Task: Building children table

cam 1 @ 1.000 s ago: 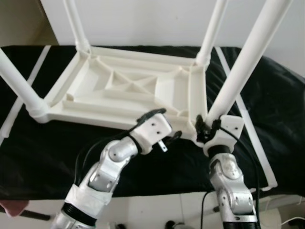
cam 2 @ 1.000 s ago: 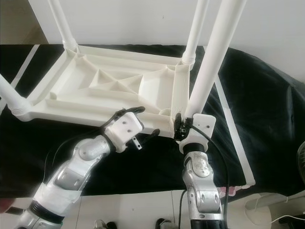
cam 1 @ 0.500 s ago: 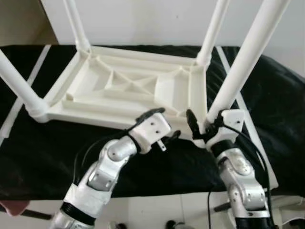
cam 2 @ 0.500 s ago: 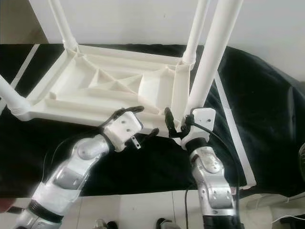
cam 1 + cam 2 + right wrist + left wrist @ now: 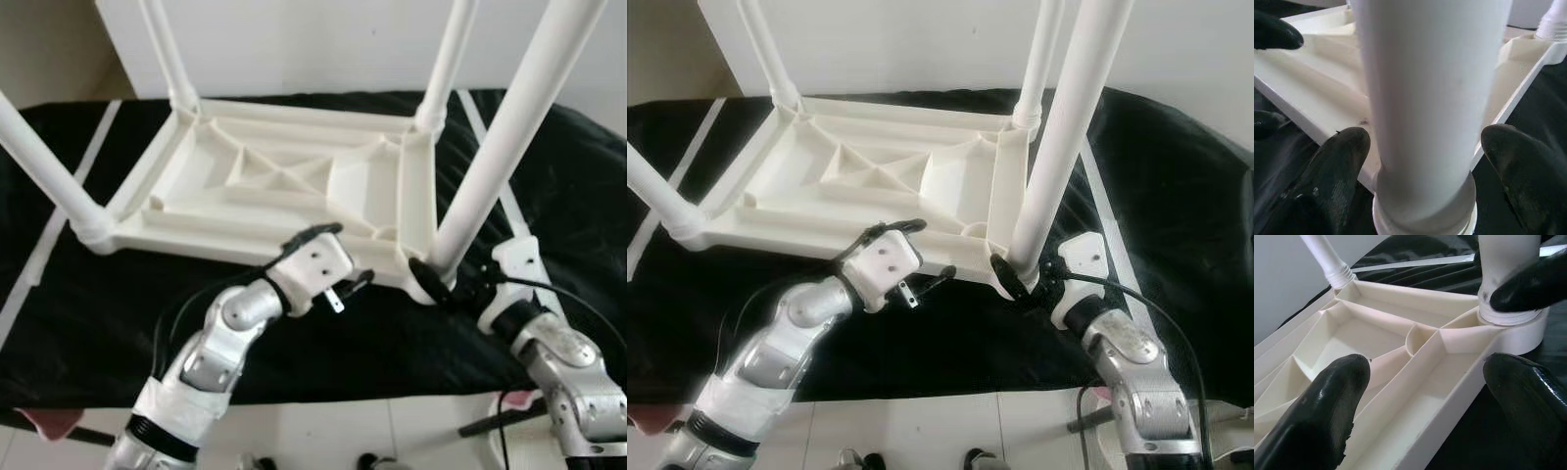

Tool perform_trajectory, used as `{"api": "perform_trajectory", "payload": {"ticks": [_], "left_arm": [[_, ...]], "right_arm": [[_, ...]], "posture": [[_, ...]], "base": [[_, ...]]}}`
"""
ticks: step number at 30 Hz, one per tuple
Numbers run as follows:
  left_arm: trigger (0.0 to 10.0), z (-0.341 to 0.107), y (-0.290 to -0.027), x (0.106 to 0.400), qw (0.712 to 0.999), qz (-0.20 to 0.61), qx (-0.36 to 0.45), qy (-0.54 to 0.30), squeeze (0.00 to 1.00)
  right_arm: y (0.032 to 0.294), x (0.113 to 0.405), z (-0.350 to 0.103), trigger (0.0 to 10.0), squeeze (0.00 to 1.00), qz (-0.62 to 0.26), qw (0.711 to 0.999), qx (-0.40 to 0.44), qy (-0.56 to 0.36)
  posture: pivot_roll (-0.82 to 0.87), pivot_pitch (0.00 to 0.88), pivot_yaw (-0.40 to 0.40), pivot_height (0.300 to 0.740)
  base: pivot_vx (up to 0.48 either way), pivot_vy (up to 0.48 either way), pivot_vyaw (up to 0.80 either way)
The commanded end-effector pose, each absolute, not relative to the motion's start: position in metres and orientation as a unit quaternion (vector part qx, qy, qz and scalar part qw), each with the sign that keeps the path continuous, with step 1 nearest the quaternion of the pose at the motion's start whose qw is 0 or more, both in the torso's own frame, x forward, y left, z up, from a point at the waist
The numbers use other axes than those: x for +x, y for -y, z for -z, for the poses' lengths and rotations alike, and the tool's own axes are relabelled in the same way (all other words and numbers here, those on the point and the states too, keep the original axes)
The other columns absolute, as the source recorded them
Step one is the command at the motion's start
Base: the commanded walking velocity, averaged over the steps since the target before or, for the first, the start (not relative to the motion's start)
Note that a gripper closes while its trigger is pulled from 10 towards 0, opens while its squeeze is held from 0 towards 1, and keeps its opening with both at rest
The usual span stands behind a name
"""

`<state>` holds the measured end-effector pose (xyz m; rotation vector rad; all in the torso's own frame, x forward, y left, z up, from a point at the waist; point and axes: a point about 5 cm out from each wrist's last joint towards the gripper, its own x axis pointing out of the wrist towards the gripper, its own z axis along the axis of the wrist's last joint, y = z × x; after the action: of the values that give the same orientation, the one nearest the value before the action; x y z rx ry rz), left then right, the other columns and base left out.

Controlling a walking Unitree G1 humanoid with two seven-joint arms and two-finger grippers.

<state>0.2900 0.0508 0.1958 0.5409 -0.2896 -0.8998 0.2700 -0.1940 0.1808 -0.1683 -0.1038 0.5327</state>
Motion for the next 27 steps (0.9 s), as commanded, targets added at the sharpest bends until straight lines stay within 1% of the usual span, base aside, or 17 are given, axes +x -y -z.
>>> {"api": "perform_trajectory", "payload": {"ticks": [1,5,11,12,13,14,15,25,26,27], "left_arm": [[10.0,-0.191,-0.047,0.286,0.846,0.451,0.254,0.125,0.00],[10.0,-0.188,-0.046,0.284,0.843,0.458,0.255,0.121,0.00],[10.0,-0.185,-0.048,0.285,0.848,0.452,0.251,0.119,0.00],[10.0,-0.182,-0.049,0.284,0.847,0.450,0.256,0.117,0.00],[10.0,-0.179,-0.049,0.283,0.845,0.452,0.261,0.114,0.00],[10.0,-0.179,-0.049,0.283,0.845,0.452,0.261,0.114,0.00],[10.0,-0.175,-0.050,0.281,0.843,0.455,0.266,0.112,0.00],[10.0,-0.177,-0.049,0.282,0.847,0.452,0.257,0.113,0.00],[10.0,-0.177,-0.048,0.282,0.847,0.452,0.257,0.114,0.00],[10.0,-0.177,-0.048,0.282,0.847,0.452,0.256,0.115,0.00]], "right_arm": [[0.193,0.274,-0.180,10.0,0.00,-0.281,0.954,-0.097,0.049],[0.192,0.279,-0.183,10.0,0.00,-0.296,0.948,-0.108,0.049],[0.188,0.283,-0.184,10.0,0.00,-0.322,0.938,-0.122,0.050],[0.187,0.283,-0.183,6.2,0.00,-0.328,0.935,-0.125,0.044],[0.187,0.284,-0.182,0.6,0.00,-0.331,0.934,-0.128,0.041],[0.187,0.284,-0.182,0.6,0.00,-0.331,0.934,-0.128,0.041],[0.190,0.284,-0.180,0.0,0.00,-0.329,0.935,-0.127,0.035],[0.198,0.282,-0.174,0.0,0.00,-0.297,0.948,-0.113,0.028],[0.198,0.282,-0.174,10.0,0.00,-0.287,0.951,-0.110,0.029],[0.199,0.283,-0.174,10.0,0.00,-0.280,0.953,-0.109,0.030]], "posture": [[-0.10,0.171,0.052,0.740],[-0.10,0.168,0.050,0.740],[-0.09,0.165,0.045,0.740],[-0.09,0.163,0.041,0.740],[-0.09,0.163,0.038,0.740],[-0.09,0.163,0.038,0.740],[-0.08,0.164,0.032,0.740],[-0.09,0.164,0.022,0.740],[-0.10,0.162,0.020,0.740],[-0.10,0.162,0.020,0.740]], "base": [[0.000,0.000,0.00],[0.000,0.000,0.00],[0.000,0.000,0.00],[0.000,0.000,0.00],[0.000,0.000,0.00],[0.000,0.000,0.00],[0.000,0.000,0.00],[0.000,0.000,0.00],[0.000,0.000,0.00],[0.000,0.000,0.00]]}}
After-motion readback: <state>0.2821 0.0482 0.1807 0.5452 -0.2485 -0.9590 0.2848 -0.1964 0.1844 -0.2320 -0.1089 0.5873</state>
